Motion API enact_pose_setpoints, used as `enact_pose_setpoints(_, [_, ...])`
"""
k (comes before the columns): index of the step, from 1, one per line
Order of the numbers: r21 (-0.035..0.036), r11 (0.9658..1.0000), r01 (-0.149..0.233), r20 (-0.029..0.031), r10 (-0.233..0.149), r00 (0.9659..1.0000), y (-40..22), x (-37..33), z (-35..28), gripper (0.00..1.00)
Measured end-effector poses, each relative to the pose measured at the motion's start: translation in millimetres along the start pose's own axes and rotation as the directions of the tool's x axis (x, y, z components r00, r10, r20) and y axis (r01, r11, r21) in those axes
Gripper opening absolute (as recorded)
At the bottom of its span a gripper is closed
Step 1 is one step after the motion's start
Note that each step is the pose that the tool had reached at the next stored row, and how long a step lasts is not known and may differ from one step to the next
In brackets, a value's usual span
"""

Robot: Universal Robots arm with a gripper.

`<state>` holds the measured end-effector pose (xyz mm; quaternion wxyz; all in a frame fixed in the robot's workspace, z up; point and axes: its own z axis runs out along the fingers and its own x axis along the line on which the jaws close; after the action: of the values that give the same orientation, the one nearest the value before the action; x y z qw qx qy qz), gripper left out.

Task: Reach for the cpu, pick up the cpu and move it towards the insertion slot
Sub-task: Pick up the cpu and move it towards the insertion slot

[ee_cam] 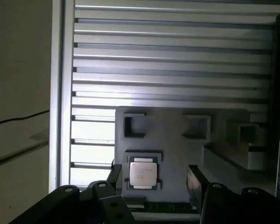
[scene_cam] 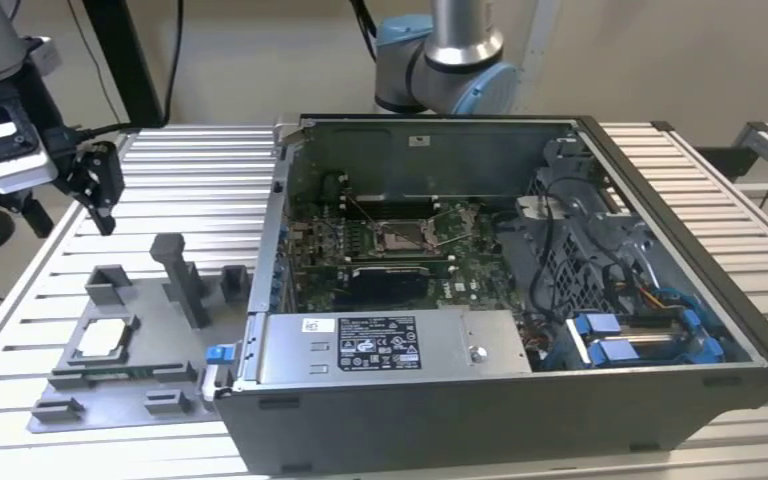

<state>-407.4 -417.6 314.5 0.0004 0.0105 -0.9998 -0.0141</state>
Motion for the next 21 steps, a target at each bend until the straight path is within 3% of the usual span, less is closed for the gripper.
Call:
enact_pose_setpoints(10, [0.0000, 1.0000, 0.000, -0.0001, 0.000, 1.0000, -0.4, 2.6, 14.6, 1.00])
enact_pose_setpoints(21, [0.0000, 1.0000, 0.000, 0.0000, 0.000, 1.0000, -0.5, 2.8, 17.4, 1.00])
